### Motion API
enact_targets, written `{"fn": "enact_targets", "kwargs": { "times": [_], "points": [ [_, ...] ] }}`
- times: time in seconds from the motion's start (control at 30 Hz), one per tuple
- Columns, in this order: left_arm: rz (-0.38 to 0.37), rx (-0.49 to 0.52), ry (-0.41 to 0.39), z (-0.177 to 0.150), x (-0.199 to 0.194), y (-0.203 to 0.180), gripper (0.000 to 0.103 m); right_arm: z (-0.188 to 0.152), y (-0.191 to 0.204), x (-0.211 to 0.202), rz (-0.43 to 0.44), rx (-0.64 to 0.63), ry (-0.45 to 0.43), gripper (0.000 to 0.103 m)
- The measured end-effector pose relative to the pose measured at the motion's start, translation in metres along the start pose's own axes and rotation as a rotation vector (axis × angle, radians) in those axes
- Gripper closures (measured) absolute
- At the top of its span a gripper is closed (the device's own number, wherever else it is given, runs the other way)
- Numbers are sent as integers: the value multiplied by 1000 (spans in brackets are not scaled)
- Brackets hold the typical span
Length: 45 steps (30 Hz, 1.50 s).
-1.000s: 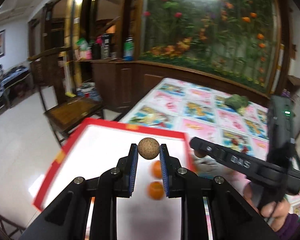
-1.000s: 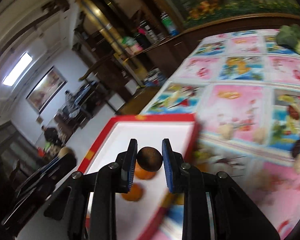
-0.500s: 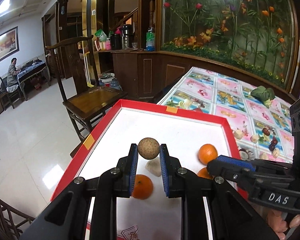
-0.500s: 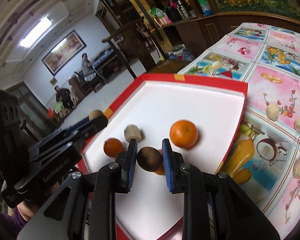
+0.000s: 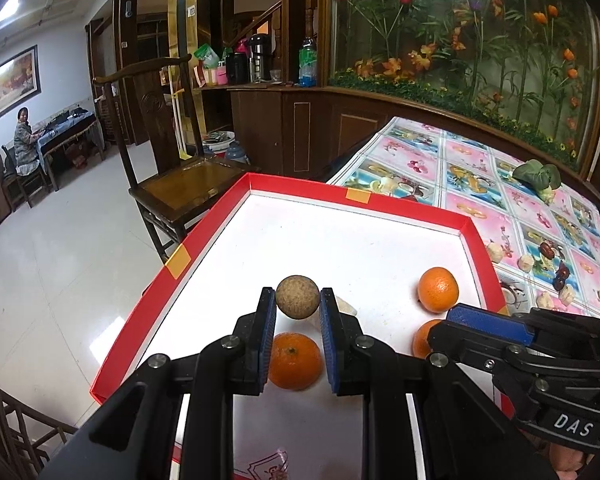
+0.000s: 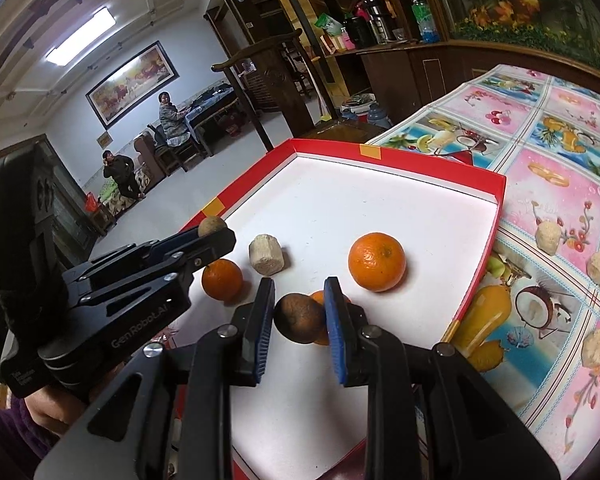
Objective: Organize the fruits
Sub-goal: 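Open both grippers to drop the kiwis into the tray, then move both grippers back over the dates and cakes on the tablecloth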
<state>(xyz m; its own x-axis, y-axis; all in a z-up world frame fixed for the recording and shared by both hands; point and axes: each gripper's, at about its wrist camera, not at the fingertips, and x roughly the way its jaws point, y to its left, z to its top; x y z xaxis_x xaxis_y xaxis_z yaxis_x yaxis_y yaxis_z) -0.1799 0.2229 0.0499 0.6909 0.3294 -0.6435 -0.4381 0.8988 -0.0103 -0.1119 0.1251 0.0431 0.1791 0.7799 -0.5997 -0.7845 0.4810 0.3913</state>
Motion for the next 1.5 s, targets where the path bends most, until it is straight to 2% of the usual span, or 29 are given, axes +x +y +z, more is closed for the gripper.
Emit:
{"fn": "enact_targets", "kwargs": {
  "times": [0.37,0.63,0.77,0.9,1.07,1.13,1.23,1.5],
  "points": [
    [33,-10,26,-4,5,2,82,-5,15,-1,-39,-78,-10,75],
    [46,-14,38,-5,8,4,81,-5,10,-1,-69,-63,-5,75],
    [47,-19,38,-4,7,5,78,-3,4,-1,-100,-37,-2,71],
    [51,-30,25,-4,6,7,66,-3,-4,2,-144,1,14,53],
    [40,-27,-22,-2,-1,2,58,0,-11,-4,-118,41,-1,53],
    [34,-26,-65,-1,-7,-3,43,1,-11,-9,-119,42,-26,53],
    [30,-24,-111,0,-12,-10,31,3,-16,-16,-127,63,-57,52],
    [-7,13,-133,1,-1,-37,26,15,-48,-43,-192,166,-138,52]
  ]
}}
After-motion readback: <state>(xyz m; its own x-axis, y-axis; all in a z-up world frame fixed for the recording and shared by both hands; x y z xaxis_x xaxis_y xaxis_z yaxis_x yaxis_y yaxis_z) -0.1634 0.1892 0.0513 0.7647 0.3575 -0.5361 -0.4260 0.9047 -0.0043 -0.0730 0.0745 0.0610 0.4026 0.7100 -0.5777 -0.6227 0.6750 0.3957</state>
